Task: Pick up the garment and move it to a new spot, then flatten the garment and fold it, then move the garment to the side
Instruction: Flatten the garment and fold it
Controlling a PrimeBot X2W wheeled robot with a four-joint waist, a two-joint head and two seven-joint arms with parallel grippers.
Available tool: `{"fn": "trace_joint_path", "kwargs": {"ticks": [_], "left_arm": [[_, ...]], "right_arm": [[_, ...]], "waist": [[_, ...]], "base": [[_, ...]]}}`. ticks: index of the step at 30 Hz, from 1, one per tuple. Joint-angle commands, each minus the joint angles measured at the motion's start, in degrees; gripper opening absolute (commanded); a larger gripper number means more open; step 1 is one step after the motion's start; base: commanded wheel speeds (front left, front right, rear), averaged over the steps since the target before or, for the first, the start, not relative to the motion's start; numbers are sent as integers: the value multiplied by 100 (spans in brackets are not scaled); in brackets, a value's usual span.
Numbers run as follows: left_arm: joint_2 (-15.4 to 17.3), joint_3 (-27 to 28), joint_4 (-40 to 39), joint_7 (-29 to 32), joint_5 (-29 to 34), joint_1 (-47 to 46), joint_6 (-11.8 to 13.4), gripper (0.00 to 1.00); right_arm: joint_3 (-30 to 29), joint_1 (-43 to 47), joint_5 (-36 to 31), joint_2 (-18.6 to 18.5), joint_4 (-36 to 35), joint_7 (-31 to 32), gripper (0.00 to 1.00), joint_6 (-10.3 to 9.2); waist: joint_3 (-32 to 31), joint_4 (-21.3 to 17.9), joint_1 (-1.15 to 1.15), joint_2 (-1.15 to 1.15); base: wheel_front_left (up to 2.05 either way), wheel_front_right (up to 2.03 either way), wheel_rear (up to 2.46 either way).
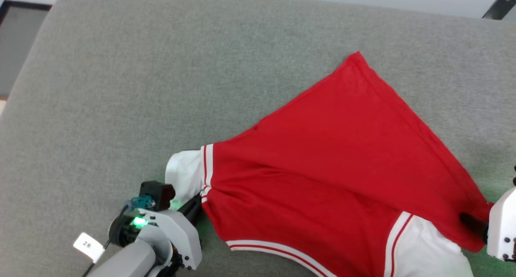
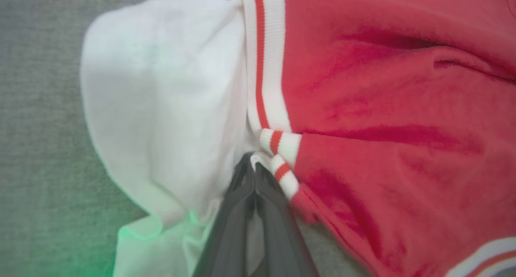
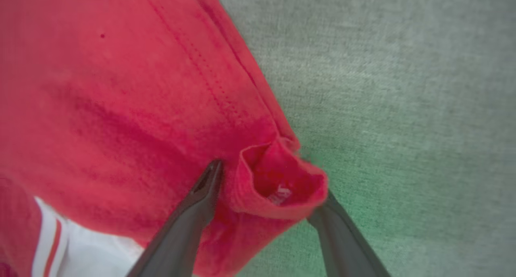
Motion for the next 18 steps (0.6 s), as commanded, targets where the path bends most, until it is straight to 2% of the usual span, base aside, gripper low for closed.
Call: {"fn": "trace_joint_path", "kwargs": {"ticks": [1,7,9,14,18], "left_arm": [[35,-90,308,186,-54,284,200,0],[40,-102,189,152,-113,462,229,0],[21,-116,127,159,-112,475,239,0],[-32,-171,1,196,-59,403,252,0],[-133,-229,-60,227,23,228,211,0]], "right_arm": [[29,150,86,-96,-87,75,100,-38],[-14,383,436,-327,-1064,-28,100,-26],[-187,375,501,-226,-1364,-267,100,-26],[189,-66,550,-418,-1888,-1285,100,-24],[809,-753,376,-719,-1530,-2220,100,-24]], "waist": [[-206,-130,0,0],[-370,-182,0,0],[-388,-163,0,0],[-348,-41,0,0],[-226,181,0,0]], "base": [[0,0,0],[0,0,0],[0,0,0],[0,0,0],[0,0,0]]}}
